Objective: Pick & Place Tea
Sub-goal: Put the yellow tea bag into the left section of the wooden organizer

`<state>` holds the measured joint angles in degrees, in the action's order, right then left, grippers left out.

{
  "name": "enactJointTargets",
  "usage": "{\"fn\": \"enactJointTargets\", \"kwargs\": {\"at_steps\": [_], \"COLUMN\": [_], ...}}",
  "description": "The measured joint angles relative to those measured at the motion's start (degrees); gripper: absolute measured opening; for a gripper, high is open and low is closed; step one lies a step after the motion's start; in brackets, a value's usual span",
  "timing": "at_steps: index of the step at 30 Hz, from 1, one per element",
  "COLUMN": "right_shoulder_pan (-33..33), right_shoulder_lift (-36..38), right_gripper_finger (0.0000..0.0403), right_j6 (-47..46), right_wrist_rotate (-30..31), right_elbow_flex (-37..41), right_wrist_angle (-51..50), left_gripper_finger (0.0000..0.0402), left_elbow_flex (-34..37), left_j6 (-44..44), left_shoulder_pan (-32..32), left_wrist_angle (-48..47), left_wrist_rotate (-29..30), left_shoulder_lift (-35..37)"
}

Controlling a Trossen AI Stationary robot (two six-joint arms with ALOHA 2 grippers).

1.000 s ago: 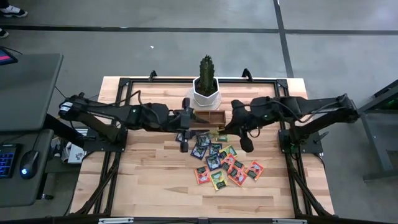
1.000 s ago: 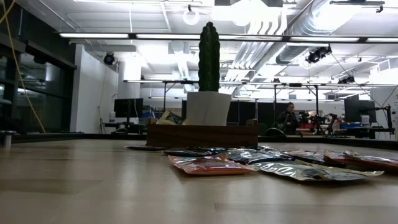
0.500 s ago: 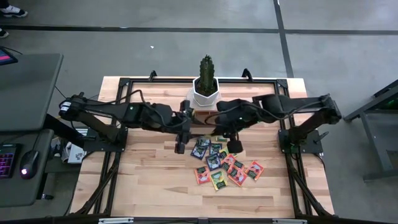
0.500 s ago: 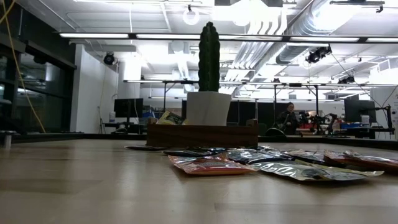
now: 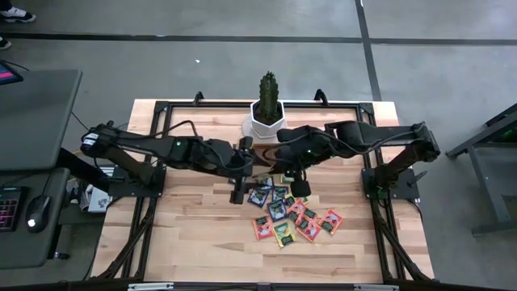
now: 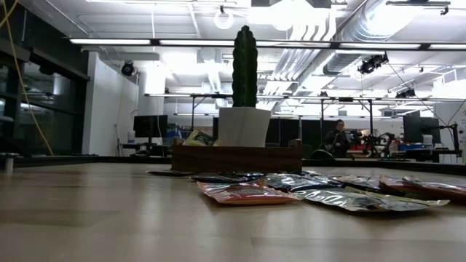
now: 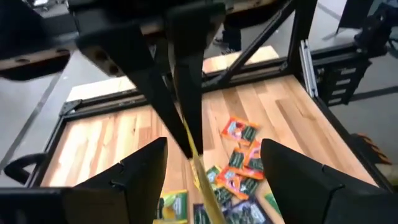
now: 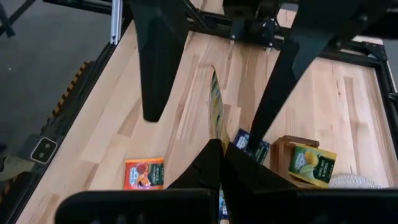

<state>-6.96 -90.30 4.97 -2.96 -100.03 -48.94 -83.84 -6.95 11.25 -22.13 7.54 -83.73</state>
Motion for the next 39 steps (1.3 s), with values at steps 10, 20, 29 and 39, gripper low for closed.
{"fn": "enactJointTargets", "kwargs": {"at_steps": [10, 20, 29, 39], "right_shoulder_pan": [0.0, -0.1, -0.1, -0.1], "right_shoulder_lift": [-0.3, -0.5, -0.5, -0.5], "right_gripper_finger": [0.0, 0.0, 0.0, 0.0], "right_j6": [-0.3, -0.4, -0.4, -0.5], "right_wrist_rotate": [0.8, 0.9, 0.8, 0.6], "right_elbow_flex": [0.0, 0.1, 0.1, 0.1], "right_wrist_angle": [-2.2, -2.3, -2.4, -2.4], "left_gripper_finger": [0.0256, 0.0179, 0.0087, 0.0007], "left_elbow_flex": [0.0, 0.0, 0.0, 0.0], "left_j6": [-0.1, 1.2, 1.4, 1.4], "left_shoulder_pan": [0.0, 0.0, 0.0, -0.1], "left_wrist_angle": [3.6, 1.7, 0.9, 1.0], "left_wrist_rotate": [0.8, 0.9, 1.0, 1.3], "left_shoulder_lift": [-1.3, -0.7, -0.8, -0.8]}}
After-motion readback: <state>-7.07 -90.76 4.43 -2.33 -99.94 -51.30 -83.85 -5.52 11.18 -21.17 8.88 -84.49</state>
